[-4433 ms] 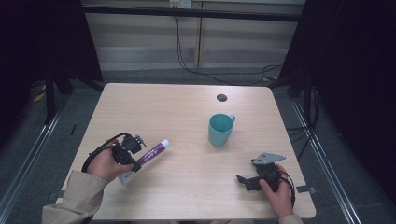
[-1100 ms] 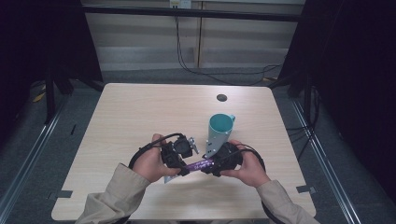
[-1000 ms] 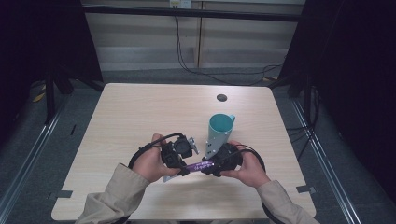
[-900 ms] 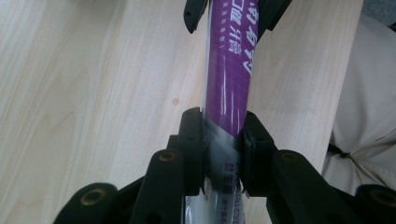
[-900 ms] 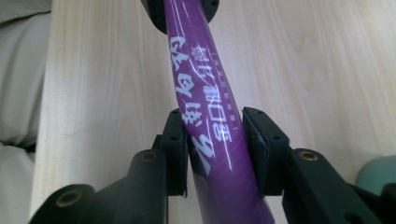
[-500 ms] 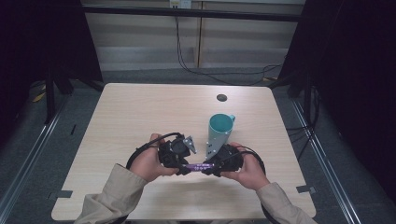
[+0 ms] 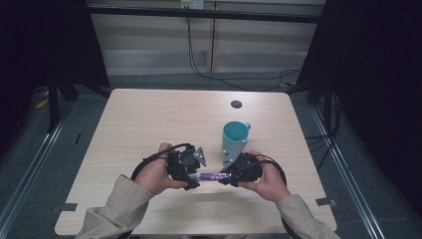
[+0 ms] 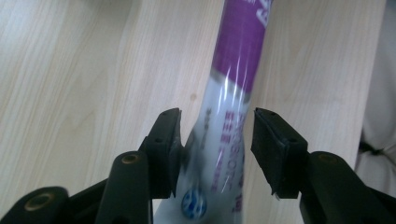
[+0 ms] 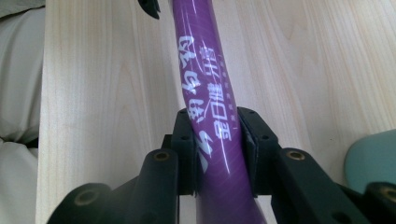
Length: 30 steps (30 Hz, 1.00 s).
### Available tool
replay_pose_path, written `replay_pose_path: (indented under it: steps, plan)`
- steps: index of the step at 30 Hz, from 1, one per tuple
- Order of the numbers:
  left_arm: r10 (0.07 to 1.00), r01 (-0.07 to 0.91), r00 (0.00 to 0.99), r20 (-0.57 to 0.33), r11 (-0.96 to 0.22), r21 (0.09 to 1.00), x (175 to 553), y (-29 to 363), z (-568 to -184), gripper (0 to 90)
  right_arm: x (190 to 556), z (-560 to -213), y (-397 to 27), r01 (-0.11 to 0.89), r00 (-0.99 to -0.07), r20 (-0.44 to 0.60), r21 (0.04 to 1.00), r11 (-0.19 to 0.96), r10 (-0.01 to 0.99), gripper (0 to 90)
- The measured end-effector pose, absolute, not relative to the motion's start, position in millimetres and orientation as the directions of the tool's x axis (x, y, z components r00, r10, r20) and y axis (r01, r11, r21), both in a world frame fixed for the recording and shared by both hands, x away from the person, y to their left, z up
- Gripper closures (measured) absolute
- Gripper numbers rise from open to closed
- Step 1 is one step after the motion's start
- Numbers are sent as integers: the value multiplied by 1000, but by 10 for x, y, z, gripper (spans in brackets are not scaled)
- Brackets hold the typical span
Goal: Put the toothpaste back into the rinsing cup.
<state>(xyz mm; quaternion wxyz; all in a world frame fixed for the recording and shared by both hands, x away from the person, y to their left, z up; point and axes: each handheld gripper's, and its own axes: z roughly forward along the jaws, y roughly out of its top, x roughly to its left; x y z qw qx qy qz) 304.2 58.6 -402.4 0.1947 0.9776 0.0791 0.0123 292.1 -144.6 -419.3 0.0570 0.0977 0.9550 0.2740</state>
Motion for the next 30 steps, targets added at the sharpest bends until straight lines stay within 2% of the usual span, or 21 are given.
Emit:
replay_pose_path:
  steps: [8,18,24,25,28,30]
  plan:
    - [120,98,992,42,-931,351,2988,579,-4025,625,2915,-4195,-1447,147,-978,-48,532,834,203,698]
    - [138,105,989,51,-905,412,2960,600,-3986,726,2932,-4194,-1510,165,-976,-30,550,819,217,661]
    - [166,141,986,25,-900,412,2961,574,-3913,750,2941,-4162,-1533,176,-971,-34,564,806,236,595]
    - [166,141,986,25,-900,412,2961,574,-3913,753,2941,-4162,-1533,176,-971,-34,564,806,236,595]
    - [161,134,987,27,-892,431,2962,555,-3886,756,2967,-4145,-1548,199,-966,-21,569,798,256,518]
    - [151,127,988,22,-893,432,2962,533,-3870,758,2971,-4139,-1530,191,-968,-31,559,807,250,510]
